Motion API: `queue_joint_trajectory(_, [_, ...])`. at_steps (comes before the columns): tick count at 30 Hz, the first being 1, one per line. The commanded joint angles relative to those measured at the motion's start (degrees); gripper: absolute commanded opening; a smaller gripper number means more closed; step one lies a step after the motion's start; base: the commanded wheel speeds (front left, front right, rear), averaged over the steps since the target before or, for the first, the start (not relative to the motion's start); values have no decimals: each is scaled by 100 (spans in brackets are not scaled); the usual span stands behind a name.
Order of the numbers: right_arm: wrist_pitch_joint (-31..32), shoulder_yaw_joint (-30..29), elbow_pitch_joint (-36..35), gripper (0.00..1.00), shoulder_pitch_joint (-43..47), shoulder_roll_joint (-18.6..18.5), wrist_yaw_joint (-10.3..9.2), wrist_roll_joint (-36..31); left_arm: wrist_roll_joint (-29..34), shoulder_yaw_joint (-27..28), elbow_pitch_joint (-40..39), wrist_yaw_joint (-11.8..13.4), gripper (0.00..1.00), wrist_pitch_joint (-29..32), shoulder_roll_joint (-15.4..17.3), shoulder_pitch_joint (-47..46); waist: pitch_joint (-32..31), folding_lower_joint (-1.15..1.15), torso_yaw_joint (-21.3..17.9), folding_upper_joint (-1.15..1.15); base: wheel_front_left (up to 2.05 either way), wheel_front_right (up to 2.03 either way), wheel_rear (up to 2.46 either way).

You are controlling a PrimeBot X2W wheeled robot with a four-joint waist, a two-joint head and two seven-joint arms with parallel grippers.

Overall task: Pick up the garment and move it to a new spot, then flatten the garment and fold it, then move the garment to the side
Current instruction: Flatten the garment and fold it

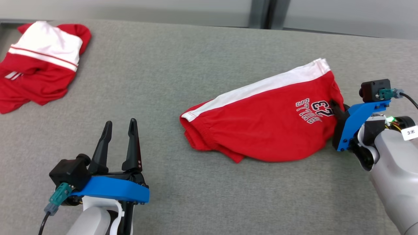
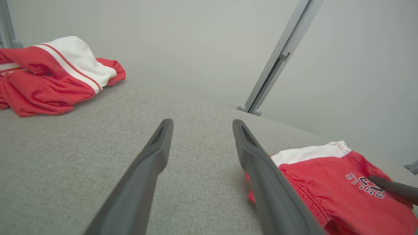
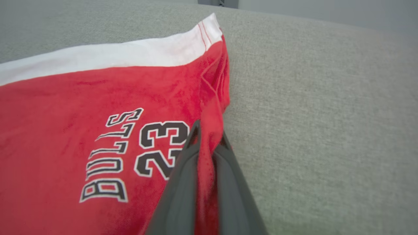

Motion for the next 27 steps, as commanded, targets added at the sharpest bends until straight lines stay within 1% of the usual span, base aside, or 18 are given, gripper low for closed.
queue_joint_trajectory(1, [-154, 4, -48, 0, 113, 44, 0, 106, 93, 35, 22, -56, 100, -25, -29, -6, -163, 0, -190, 0, 0, 0, 0])
queue_joint_trajectory(7, [-629, -130, -60, 0, 397, -3, 0, 314, 392, 96, 115, -250, 100, -26, -133, 82, -518, 0, -691, 0, 0, 0, 0])
queue_joint_trajectory(11, [-938, -312, -130, 0, 774, -44, 0, 461, 542, 106, 207, -289, 100, -27, -209, 140, -703, 0, -979, 0, 0, 0, 0])
queue_joint_trajectory(14, [-1150, -507, -223, 0, 1118, -65, 0, 573, 583, 89, 292, -334, 100, -27, -267, 220, -769, 0, -1116, 0, 0, 0, 0])
queue_joint_trajectory(20, [-1388, -870, -296, 0, 1547, 6, 0, 698, 604, 56, 422, -377, 100, -27, -325, 276, -786, 0, -1217, 0, 0, 0, 0])
queue_joint_trajectory(23, [-1439, -948, -311, 0, 1586, 63, 0, 545, 635, 10, 496, -397, 100, -27, -362, 274, -784, 0, -1208, 0, 0, 0, 0])
queue_joint_trajectory(27, [-1476, -975, -477, 0, 1382, 248, 0, 317, 634, -47, 574, -431, 100, -27, -425, 224, -812, 0, -1120, 0, 0, 0, 0])
